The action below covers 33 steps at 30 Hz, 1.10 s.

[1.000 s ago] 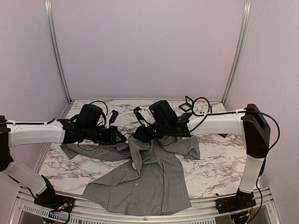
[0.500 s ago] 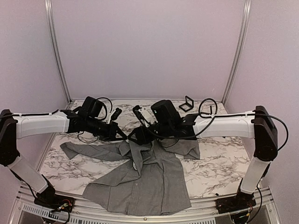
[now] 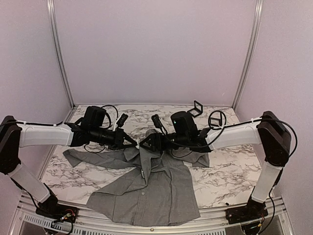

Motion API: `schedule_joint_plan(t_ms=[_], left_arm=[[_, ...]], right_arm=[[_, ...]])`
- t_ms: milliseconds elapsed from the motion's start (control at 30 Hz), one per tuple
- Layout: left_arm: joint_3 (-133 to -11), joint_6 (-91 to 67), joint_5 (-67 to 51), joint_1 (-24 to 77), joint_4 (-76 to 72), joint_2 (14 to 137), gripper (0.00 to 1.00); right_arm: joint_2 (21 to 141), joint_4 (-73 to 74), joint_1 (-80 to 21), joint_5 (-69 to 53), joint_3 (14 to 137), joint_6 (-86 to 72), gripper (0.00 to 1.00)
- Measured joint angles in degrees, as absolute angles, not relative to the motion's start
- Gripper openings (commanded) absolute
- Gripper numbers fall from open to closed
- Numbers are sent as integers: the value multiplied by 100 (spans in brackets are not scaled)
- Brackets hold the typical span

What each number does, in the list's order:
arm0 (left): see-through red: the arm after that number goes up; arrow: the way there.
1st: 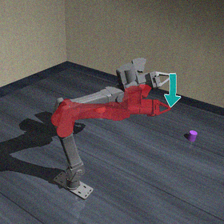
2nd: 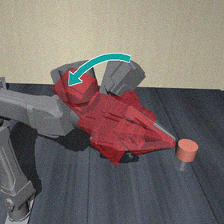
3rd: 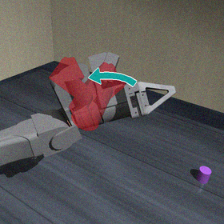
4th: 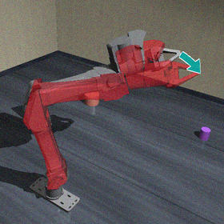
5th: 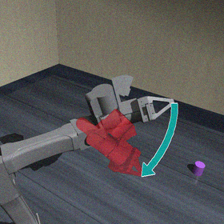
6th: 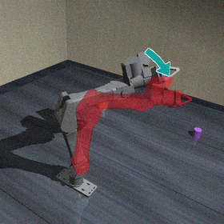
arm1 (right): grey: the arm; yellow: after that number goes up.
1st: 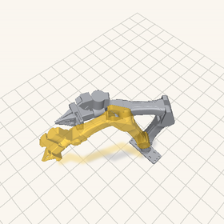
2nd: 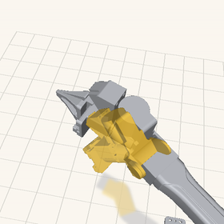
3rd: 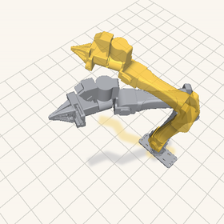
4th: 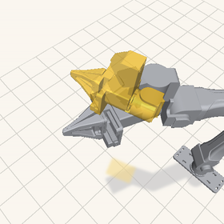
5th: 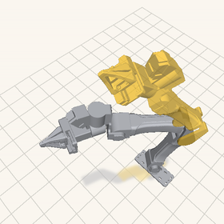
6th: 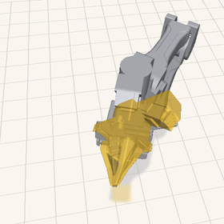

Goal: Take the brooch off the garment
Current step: Open the brooch with the crumpled clothing.

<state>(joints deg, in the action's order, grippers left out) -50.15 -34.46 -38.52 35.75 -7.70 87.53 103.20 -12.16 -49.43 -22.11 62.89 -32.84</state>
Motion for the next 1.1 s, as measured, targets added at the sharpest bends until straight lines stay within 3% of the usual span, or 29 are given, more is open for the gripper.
schedule_joint_plan(t_ms=[300,533,967,1100], left_arm=[[-4683,-4121,-3846,3682,-2235,8921,0],[-4676,-4246,-3848,3719,-2552,9013,0],[-4600,-4265,-3798,3765,-2705,9011,0],[-4598,-4259,-3760,3785,-2707,9011,0]], right_arm=[[10320,-2329,-4606,-2834,5859,-4095,64],[10361,-2692,-4593,-3046,5808,-4386,58],[10512,-3046,-4582,-3238,5784,-4700,28],[10514,-3127,-4582,-3299,5778,-4775,24]])
